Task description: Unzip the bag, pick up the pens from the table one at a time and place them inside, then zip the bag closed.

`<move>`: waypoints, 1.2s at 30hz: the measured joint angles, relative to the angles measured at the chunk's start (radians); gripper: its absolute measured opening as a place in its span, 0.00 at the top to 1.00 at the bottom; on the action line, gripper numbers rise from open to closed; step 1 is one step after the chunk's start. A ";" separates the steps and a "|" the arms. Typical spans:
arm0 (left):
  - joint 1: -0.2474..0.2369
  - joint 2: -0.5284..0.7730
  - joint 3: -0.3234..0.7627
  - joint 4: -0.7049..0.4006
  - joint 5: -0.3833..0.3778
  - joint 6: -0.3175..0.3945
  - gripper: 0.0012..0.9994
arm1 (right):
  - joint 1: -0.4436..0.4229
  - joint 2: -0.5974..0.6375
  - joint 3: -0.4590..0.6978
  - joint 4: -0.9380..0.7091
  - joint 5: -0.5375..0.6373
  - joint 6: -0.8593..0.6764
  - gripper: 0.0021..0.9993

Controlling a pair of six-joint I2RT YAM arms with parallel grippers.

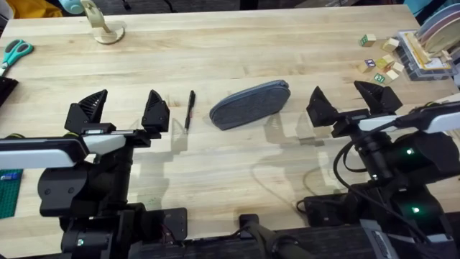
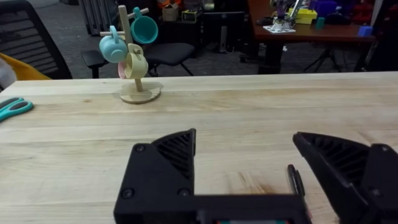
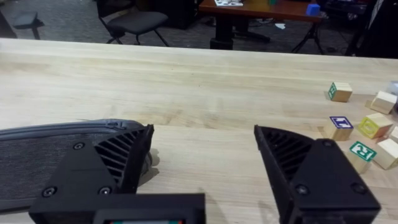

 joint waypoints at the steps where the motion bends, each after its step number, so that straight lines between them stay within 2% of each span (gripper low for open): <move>1: 0.000 0.000 0.000 0.000 0.000 0.000 0.02 | 0.000 0.000 0.000 0.000 0.000 0.000 0.00; 26: 0.000 0.000 0.000 0.002 0.000 0.015 0.01 | 0.000 0.000 0.001 -0.001 0.000 -0.031 0.00; 29: 0.000 0.000 0.009 -0.018 0.000 0.026 0.01 | 0.000 0.000 0.020 -0.039 0.000 -0.035 0.00; 33: 0.000 0.007 0.092 -0.116 0.000 0.060 0.01 | 0.000 0.017 0.104 -0.174 -0.007 -0.034 0.00; 36: 0.000 0.057 0.216 -0.178 0.000 0.101 0.01 | 0.000 0.054 0.209 -0.236 -0.011 -0.030 0.00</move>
